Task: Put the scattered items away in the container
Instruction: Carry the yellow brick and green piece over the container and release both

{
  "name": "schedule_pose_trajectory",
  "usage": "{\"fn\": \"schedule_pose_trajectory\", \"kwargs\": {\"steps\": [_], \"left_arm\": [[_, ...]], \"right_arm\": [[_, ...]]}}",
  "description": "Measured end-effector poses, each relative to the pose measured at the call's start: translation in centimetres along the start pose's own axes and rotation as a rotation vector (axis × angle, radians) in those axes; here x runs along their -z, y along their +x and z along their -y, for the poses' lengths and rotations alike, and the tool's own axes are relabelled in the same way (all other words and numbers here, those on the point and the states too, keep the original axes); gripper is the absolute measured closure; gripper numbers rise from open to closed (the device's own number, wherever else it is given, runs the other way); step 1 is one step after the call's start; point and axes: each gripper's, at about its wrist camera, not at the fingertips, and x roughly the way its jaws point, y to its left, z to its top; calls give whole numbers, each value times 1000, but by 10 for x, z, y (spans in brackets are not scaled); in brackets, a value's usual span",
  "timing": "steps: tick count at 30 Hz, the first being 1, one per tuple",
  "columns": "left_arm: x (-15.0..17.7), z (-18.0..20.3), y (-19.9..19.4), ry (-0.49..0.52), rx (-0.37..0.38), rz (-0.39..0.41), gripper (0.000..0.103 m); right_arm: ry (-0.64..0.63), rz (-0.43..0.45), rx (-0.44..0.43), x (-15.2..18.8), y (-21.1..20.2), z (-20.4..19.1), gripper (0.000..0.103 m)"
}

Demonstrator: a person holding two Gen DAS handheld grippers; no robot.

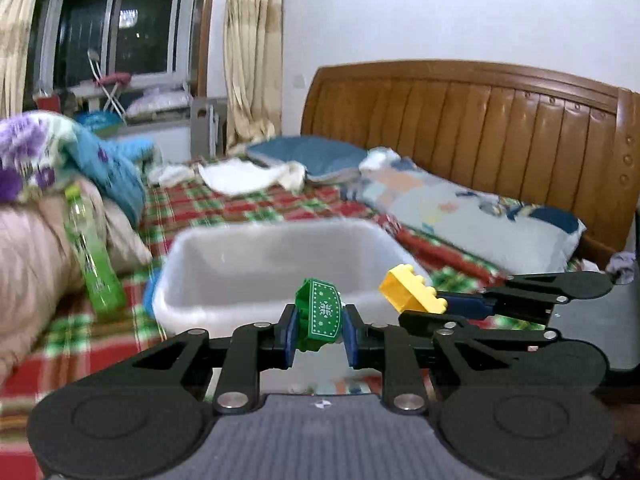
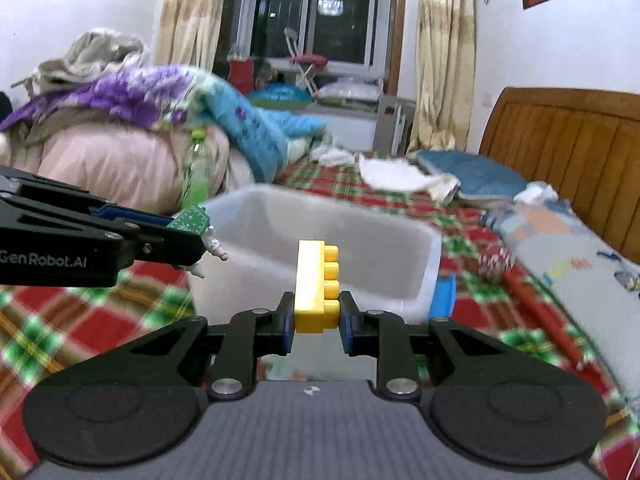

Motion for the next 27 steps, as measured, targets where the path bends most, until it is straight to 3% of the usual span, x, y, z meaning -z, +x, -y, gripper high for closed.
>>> {"fn": "schedule_pose_trajectory", "kwargs": {"steps": [9, 19, 21, 23, 25, 27], "left_arm": [[-37, -20, 34, -9, -45, 44, 76], [-36, -41, 110, -33, -80, -58, 76], [-30, -42, 119, -48, -84, -86, 73], [-24, -44, 123, -68, -82, -98, 61], [-21, -44, 123, -69, -83, -100, 48], [-19, -46, 119, -68, -84, -93, 45]], "right_arm": [[27, 9, 17, -20, 38, 14, 78], [50, -54, 21, -19, 93, 30, 77], [57, -73, 25, -17, 102, 30, 74], [55, -81, 43, -14, 107, 29, 48], [41, -71, 52, -11, 107, 28, 43], [38, -76, 51, -10, 107, 28, 42]]}}
